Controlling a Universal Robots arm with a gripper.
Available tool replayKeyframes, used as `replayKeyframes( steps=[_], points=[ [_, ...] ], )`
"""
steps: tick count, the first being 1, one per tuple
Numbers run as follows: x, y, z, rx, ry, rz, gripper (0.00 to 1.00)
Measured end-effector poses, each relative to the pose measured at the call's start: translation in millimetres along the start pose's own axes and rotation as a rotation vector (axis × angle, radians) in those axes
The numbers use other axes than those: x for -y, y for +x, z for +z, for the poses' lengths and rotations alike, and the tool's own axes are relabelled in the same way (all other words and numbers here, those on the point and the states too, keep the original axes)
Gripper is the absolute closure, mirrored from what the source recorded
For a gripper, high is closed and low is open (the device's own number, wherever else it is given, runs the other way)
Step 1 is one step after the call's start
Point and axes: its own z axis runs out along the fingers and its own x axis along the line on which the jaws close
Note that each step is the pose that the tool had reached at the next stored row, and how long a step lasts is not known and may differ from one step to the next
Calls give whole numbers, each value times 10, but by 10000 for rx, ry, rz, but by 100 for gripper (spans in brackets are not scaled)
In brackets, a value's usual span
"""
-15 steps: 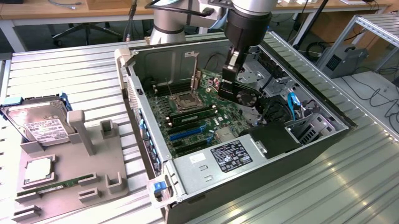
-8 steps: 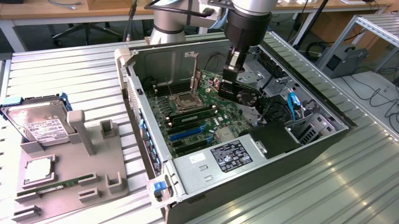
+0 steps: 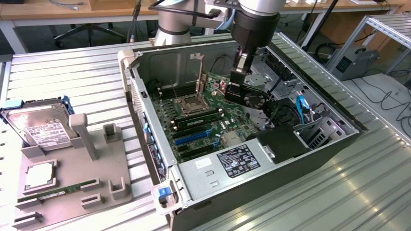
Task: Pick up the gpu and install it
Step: 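Insert the gpu into the slot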
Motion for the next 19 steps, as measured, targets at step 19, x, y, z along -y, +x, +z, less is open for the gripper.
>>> replayKeyframes(
  steps=[19],
  points=[
    [0, 0, 2, 38, -10, -833, 74]
  ],
)
